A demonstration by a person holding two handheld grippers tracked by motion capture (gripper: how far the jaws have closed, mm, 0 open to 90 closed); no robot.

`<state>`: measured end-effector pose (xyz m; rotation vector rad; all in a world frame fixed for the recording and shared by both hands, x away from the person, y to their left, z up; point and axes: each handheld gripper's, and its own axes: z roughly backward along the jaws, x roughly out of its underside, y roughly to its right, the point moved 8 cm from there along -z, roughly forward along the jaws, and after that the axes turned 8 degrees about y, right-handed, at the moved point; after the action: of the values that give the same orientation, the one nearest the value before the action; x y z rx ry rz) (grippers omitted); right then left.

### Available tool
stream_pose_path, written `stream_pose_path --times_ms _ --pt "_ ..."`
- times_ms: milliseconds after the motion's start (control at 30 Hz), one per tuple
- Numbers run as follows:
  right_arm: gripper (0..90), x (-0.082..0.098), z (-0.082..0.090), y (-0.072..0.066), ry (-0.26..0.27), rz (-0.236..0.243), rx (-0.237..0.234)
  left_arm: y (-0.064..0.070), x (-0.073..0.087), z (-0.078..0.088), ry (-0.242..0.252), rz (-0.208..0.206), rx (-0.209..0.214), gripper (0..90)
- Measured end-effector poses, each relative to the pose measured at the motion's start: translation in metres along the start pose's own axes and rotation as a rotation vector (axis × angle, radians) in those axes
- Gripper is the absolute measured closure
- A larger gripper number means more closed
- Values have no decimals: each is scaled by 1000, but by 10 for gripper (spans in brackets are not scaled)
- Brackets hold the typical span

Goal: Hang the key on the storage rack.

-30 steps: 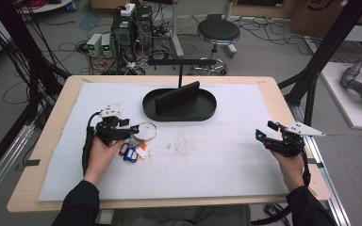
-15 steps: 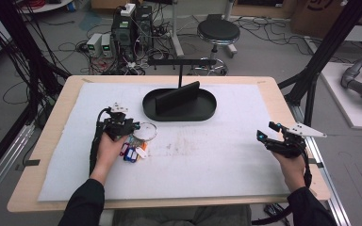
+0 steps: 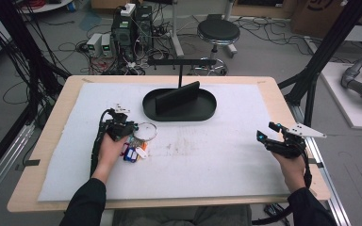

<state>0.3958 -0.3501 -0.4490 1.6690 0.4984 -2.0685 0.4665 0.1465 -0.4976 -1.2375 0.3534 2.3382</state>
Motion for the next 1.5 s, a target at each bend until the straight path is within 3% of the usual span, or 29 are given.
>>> stream_pose_path --times_ms 200,300,433,567,767,967,1067,1233,1500 --pt "311 0 0 1 4 1 3 6 -1 -1 -5 -52 -24 857" --pt "311 -1 0 1 6 1 3 6 -1 1 6 -24 -1 861" --pt "311 -1 -1 2 13 -2 3 6 -9 11 99 31 44 863" --pt "311 -2 -2 3 17 -6 6 11 -21 27 183 30 74 863" --pt "311 -4 -3 2 24 -8 2 28 -30 46 270 -19 139 863" --pt "311 -4 -6 1 24 -2 -2 41 -29 56 296 -52 191 861" --pt "311 -5 -7 0 25 -1 -5 46 -28 56 287 -59 241 835" --pt "311 -5 -10 -1 24 1 -9 51 -22 49 248 -79 245 813" --pt "311 -5 -10 0 23 -6 -8 53 -22 50 250 -73 277 861"
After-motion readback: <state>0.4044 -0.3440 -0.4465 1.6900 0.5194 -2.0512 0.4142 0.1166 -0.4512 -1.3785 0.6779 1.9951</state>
